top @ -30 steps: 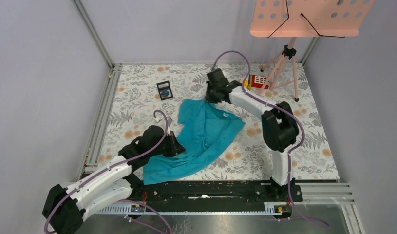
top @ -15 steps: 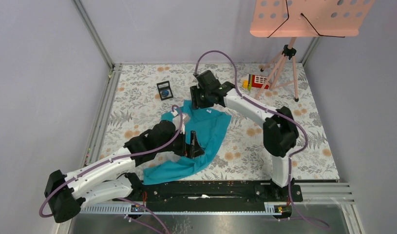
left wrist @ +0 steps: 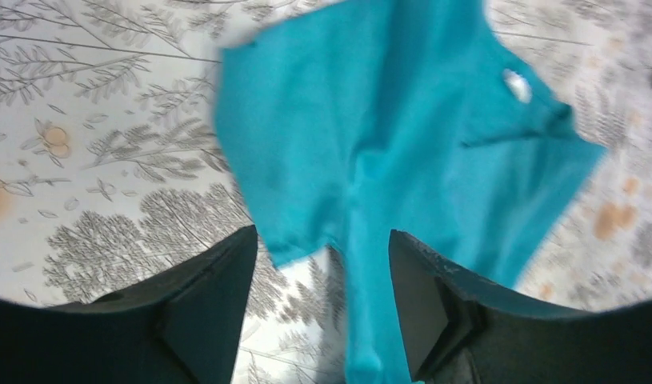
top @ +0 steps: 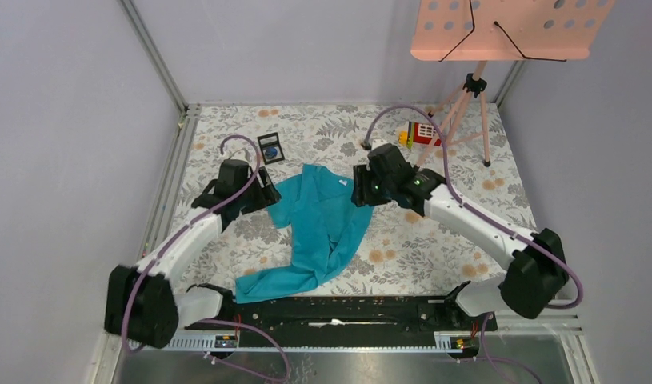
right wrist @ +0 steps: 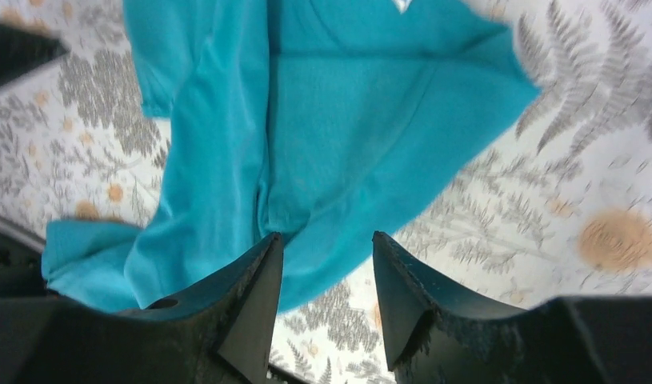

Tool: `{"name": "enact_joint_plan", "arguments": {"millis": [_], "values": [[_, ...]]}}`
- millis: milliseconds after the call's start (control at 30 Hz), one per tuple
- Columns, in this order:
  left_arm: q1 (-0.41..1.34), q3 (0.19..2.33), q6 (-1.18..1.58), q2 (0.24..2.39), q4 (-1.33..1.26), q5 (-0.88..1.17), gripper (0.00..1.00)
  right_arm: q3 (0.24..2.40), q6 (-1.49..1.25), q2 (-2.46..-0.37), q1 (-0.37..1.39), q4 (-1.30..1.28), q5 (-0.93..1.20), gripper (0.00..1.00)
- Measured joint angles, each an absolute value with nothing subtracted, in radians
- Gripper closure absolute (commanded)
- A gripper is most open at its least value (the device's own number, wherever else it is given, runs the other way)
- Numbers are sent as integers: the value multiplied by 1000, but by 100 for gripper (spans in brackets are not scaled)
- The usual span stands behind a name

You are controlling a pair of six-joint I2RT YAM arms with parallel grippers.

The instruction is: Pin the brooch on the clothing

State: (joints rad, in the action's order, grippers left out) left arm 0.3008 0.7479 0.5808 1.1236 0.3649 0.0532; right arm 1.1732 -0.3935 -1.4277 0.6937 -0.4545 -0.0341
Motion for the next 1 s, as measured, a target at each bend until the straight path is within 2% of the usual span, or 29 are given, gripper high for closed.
{"name": "enact_joint_plan", "arguments": {"millis": [100,267,467,667,833,933,1000], "values": [[242,752,579,1266,319,59,41,1053,-436,-1353,694,-429,7,48],[207,804,575,1456,288,65,40,905,-488,-1224,694,-421,43,48],[188,877,568,1560,271,59,38,828,-523,-1119,694,-413,45,46],[181,947,548,1679,269,58,40,812,-542,-1114,694,-409,47,47],[181,950,544,1685,274,43,41,798,-559,-1114,694,-382,57,49],[181,959,538,1689,283,29,49,795,-563,-1122,694,-374,69,49],[181,972,531,1700,285,18,65,795,-564,-1134,694,-368,70,50]]}}
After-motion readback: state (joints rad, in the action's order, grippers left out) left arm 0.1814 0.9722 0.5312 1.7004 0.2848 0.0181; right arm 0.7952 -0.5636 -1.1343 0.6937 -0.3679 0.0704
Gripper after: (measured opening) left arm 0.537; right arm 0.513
